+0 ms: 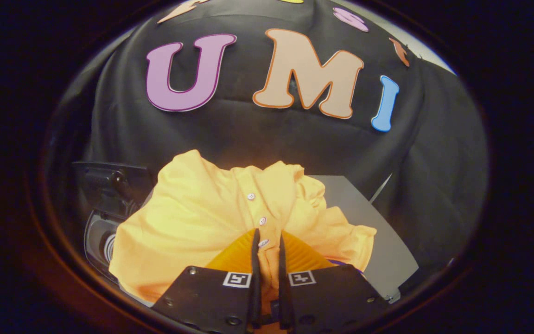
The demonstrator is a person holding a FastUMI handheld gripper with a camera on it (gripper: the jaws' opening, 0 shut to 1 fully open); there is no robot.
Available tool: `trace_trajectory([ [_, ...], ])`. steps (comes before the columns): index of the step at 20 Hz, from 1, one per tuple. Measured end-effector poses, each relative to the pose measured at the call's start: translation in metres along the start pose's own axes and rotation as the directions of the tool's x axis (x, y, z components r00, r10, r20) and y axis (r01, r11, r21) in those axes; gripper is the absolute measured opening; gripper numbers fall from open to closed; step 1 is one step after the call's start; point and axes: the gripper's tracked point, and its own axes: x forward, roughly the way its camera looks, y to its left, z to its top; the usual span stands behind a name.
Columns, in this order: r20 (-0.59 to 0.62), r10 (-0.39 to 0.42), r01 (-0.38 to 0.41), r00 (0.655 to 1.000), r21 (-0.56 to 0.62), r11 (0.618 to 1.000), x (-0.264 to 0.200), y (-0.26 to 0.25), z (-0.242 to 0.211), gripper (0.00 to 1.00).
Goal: Put the clothes into the washing machine and then close the washing machine lid.
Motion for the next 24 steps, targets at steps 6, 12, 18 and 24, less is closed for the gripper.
trace_trajectory([
  [6, 0.069, 0.043, -0.052, 0.997, 0.122, 0.991, -0.020, 0.019, 0.018, 0.11],
  [12, 0.166, 0.182, -0.209, 0.969, 0.168, 0.963, -0.060, 0.077, 0.057, 0.11],
  [18, 0.203, 0.251, -0.280, 0.947, 0.134, 0.950, -0.083, 0.129, 0.088, 0.11],
  [24, 0.219, 0.333, -0.358, 0.917, 0.088, 0.929, -0.095, 0.192, 0.112, 0.11],
])
